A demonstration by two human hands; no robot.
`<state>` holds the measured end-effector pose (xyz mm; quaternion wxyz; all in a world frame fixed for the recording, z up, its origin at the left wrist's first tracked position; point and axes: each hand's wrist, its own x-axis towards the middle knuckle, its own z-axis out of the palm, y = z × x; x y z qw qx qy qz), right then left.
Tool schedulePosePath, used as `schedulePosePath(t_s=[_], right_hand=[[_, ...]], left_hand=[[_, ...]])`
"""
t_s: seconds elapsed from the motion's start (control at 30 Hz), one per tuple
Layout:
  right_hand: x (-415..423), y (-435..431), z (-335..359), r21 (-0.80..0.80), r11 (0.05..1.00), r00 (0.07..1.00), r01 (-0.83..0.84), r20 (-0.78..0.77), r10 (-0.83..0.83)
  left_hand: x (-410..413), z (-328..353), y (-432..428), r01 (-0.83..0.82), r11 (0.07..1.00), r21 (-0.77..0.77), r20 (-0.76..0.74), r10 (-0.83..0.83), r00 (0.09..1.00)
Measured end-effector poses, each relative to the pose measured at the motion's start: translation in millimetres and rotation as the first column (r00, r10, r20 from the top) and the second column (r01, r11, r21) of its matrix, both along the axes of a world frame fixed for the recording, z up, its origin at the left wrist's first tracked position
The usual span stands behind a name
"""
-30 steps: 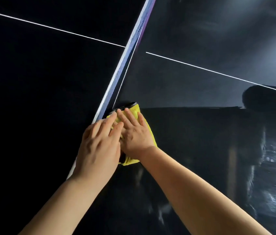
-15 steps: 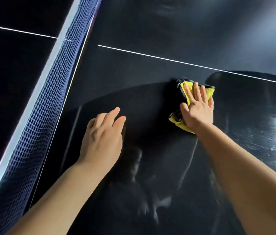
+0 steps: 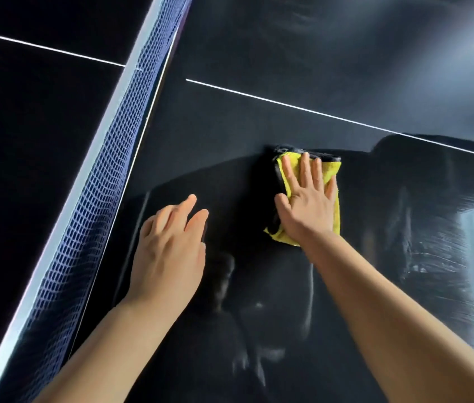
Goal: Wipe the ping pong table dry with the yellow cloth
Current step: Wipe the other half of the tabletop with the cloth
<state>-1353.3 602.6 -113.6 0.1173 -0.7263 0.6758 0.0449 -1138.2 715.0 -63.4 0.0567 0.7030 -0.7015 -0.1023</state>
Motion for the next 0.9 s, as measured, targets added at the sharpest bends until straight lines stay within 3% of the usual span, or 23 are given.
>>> schedulePosePath(t_s=[0.1, 0.2, 0.33, 0.47, 0.73, 0.9], right_hand=[[70, 14, -4, 0.002, 0.966, 0.966, -0.260, 0.006, 0.260], [137, 30, -6, 0.009, 0.871, 0.871, -0.492, 0.014, 0.491], [189, 31, -10, 0.051, 0.744, 0.744, -0.666, -0.007, 0.668], [200, -4, -12, 0.040, 0.715, 0.714, -0.698, -0.043, 0.699], [199, -121, -9, -0.014, 0.849, 0.849, -0.528, 0.030, 0.528], [183, -140, -13, -0.055, 0.889, 0.886, -0.455, 0.076, 0.458]], left_hand=[[22, 3, 1, -0.065, 0.998, 0.008, 0.013, 0.065, 0.998], [42, 7, -1, -0.122, 0.992, 0.003, 0.023, 0.122, 0.992], [59, 6, -7, -0.174, 0.985, -0.001, 0.037, 0.174, 0.984], [65, 5, -16, -0.185, 0.983, -0.010, 0.018, 0.185, 0.983], [51, -4, -48, -0.183, 0.983, -0.031, 0.015, 0.184, 0.983], [30, -11, -75, -0.159, 0.987, -0.023, 0.079, 0.161, 0.984]])
